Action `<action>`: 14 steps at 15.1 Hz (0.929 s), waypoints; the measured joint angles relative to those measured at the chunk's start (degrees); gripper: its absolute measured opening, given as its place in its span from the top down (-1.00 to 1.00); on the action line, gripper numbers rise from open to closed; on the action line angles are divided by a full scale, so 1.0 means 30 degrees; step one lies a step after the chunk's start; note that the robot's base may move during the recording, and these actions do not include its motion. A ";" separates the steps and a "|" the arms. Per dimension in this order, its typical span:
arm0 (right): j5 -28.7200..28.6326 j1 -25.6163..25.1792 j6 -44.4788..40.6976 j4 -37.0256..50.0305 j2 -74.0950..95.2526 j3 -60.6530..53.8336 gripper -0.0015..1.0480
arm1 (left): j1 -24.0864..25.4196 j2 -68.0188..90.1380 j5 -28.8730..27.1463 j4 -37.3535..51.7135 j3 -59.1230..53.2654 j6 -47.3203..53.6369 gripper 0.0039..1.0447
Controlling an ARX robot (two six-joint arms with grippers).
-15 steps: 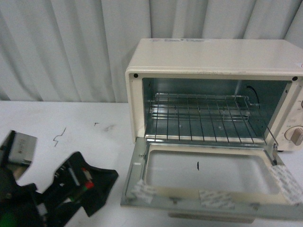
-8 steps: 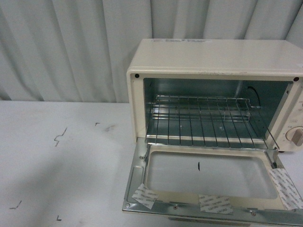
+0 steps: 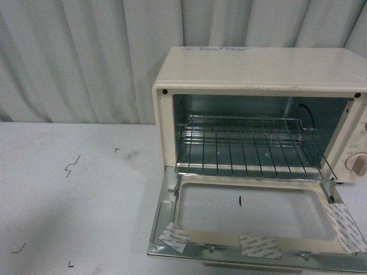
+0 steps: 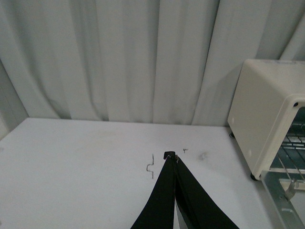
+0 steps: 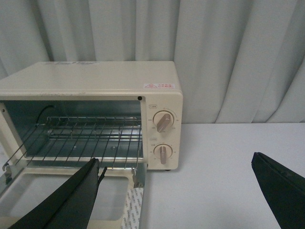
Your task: Open oven
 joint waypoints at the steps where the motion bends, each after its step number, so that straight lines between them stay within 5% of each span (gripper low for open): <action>1: -0.0015 0.0000 0.0000 0.0007 0.0000 0.0000 -0.87 | -0.0015 -0.0925 0.0168 -0.0670 0.0000 0.0007 0.97; 14: -0.0015 0.0000 0.0000 0.0007 0.0000 0.0000 -0.87 | -0.0087 -0.8335 0.0255 -0.7818 -0.0007 0.0007 0.97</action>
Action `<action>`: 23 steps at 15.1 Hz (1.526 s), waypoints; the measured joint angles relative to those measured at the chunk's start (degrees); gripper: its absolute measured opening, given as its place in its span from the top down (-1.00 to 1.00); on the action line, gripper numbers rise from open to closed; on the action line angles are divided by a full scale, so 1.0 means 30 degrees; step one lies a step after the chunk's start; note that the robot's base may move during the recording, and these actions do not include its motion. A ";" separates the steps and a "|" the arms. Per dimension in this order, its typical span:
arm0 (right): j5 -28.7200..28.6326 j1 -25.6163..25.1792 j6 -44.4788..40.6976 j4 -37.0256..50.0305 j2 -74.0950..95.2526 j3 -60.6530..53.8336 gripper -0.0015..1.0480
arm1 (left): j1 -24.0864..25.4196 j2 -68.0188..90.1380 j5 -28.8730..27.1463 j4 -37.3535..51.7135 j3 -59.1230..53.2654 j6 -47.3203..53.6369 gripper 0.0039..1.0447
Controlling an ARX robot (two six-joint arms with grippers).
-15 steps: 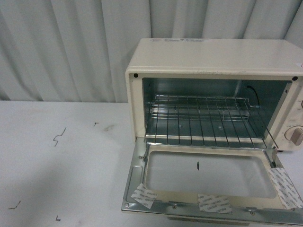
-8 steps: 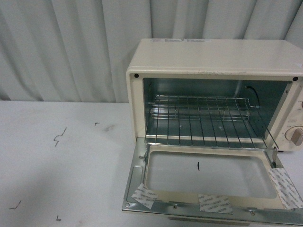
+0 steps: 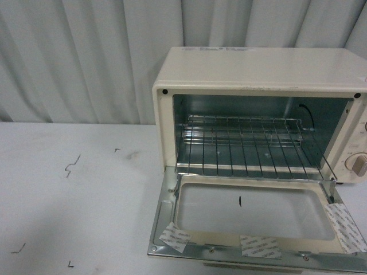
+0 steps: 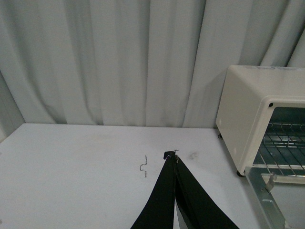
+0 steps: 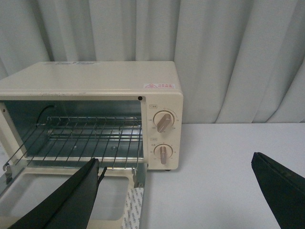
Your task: Open oven
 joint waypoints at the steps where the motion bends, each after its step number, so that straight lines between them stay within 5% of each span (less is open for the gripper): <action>1: 0.0000 0.0000 0.0000 -0.0007 0.0000 0.0000 -0.87 | 0.0000 -0.0291 0.0000 -0.0328 0.0000 0.0000 0.97; 4: 0.0015 0.0000 0.0000 -0.0007 0.0000 0.0000 -0.87 | 0.0000 -0.3344 0.0007 -0.4226 0.0007 0.0000 0.97; 12: 0.0007 0.0000 0.0000 0.0000 -0.0015 0.0000 -0.87 | 0.0000 -0.3854 0.0007 -0.4044 0.0007 -0.0007 0.94; 20: 0.0007 0.0000 0.0000 0.0000 -0.0015 0.0000 -0.87 | 0.0000 -0.3854 0.0007 -0.4044 0.0007 0.0000 -0.88; 23: 0.0007 0.0000 0.0000 0.0000 -0.0015 0.0000 -0.87 | 0.0000 -0.3854 0.0007 -0.4044 0.0007 0.0000 -0.88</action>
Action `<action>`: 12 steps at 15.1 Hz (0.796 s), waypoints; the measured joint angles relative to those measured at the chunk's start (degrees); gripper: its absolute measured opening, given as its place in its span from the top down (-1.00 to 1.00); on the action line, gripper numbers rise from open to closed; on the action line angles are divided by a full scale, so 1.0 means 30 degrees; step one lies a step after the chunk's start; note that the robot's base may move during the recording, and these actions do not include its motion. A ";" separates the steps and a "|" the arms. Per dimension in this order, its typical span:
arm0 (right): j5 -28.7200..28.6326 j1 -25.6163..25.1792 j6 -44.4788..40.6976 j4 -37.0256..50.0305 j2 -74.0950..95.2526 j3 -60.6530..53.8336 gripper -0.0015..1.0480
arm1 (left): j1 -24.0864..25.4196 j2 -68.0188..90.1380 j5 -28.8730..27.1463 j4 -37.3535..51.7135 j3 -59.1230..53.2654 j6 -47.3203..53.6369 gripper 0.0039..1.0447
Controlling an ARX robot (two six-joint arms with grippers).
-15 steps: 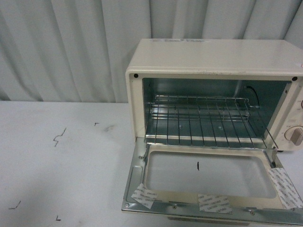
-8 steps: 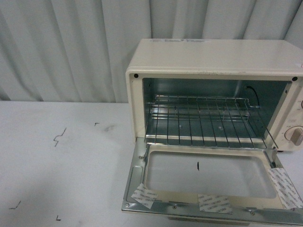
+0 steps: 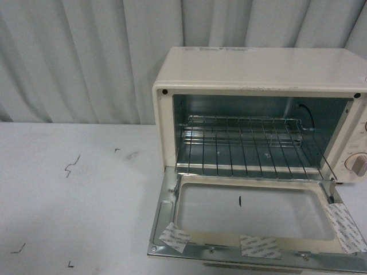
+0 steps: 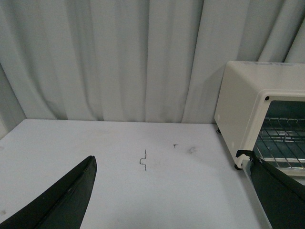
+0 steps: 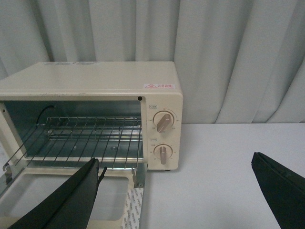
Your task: Open oven
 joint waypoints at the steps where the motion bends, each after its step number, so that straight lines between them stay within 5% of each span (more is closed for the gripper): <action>1: 0.0000 0.0000 0.0000 0.0000 0.0000 0.0000 -0.87 | 0.0000 0.0000 0.0000 0.0000 0.0000 0.0007 -0.88; 12: 0.0000 0.0000 0.0000 0.0000 0.0000 0.0000 -0.87 | 0.0000 0.0000 0.0000 -0.0007 0.0000 0.0000 -0.88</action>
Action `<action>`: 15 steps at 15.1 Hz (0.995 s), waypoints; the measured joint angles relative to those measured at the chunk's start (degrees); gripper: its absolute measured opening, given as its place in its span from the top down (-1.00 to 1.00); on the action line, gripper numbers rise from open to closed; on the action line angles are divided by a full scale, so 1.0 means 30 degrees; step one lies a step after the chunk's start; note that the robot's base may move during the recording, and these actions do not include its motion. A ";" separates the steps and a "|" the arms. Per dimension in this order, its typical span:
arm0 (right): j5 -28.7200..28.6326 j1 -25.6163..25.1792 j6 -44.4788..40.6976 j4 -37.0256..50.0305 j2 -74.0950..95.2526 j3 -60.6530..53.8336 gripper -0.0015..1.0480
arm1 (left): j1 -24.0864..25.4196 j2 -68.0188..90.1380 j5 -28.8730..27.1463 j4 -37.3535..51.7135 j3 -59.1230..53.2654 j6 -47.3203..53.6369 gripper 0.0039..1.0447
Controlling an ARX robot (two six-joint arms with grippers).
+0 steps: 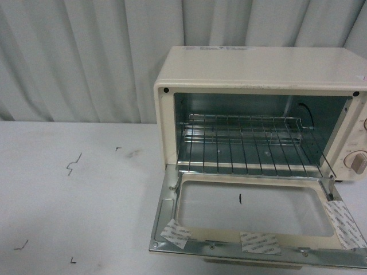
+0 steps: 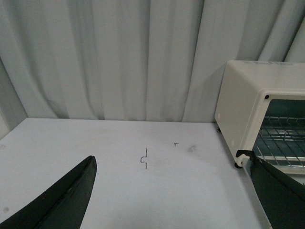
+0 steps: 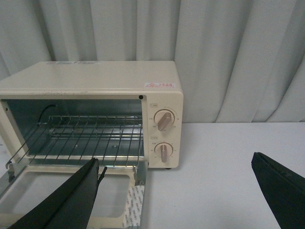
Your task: Open oven
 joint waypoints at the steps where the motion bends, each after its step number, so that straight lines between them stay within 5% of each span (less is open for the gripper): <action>1: 0.0000 0.0000 0.0000 0.0000 0.0000 0.0000 -0.87 | 0.0000 0.0000 0.0000 0.0007 0.0000 0.0000 -0.88; 15: 0.0000 0.0000 0.0000 0.0000 0.0000 0.0000 -0.87 | 0.0000 0.0000 0.0007 0.0007 0.0000 0.0000 -0.88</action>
